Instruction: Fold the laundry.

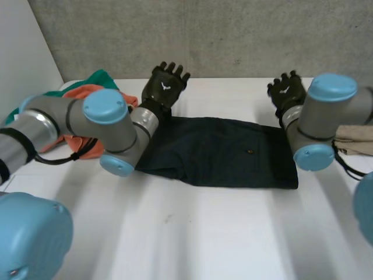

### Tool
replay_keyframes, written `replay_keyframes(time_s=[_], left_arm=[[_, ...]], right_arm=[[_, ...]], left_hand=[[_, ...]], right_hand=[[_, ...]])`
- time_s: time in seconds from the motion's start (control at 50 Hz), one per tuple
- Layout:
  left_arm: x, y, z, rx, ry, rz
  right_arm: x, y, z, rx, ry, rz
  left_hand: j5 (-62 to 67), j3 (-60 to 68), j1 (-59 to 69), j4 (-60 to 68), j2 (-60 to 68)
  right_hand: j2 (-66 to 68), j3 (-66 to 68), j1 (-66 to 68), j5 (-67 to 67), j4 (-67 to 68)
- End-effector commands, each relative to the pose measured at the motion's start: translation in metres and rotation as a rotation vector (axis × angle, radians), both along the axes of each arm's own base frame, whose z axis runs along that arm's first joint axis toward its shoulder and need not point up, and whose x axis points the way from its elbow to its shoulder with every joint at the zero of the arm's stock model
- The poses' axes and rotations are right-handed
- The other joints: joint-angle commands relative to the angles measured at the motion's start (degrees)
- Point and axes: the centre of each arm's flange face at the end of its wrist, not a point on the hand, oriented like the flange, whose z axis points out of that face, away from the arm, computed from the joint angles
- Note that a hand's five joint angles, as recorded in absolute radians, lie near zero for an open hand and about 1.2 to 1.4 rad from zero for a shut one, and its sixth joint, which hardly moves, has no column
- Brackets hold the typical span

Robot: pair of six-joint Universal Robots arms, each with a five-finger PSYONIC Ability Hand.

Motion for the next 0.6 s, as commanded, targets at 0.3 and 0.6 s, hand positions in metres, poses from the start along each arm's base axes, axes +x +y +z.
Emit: replay_keyframes(time_s=[0.3,0.6], left_arm=[[0.058,0.082,0.039,0.362,0.232,-0.002],[0.061,0.092,0.04,0.376,0.228,-0.006]], right_arm=[[-0.057,0.118,-0.006,0.493,-0.323,0.009],[-0.08,0.092,-0.004,0.318,-0.231,-0.032]], left_hand=[[-2.4,-1.8,-0.8,-1.4,-1.6],[-2.4,-1.8,-0.8,-1.4,-1.6]], right_hand=[[1.6,2.0,1.0,1.5,2.0],[67.8,68.2,67.2,67.7,68.2]])
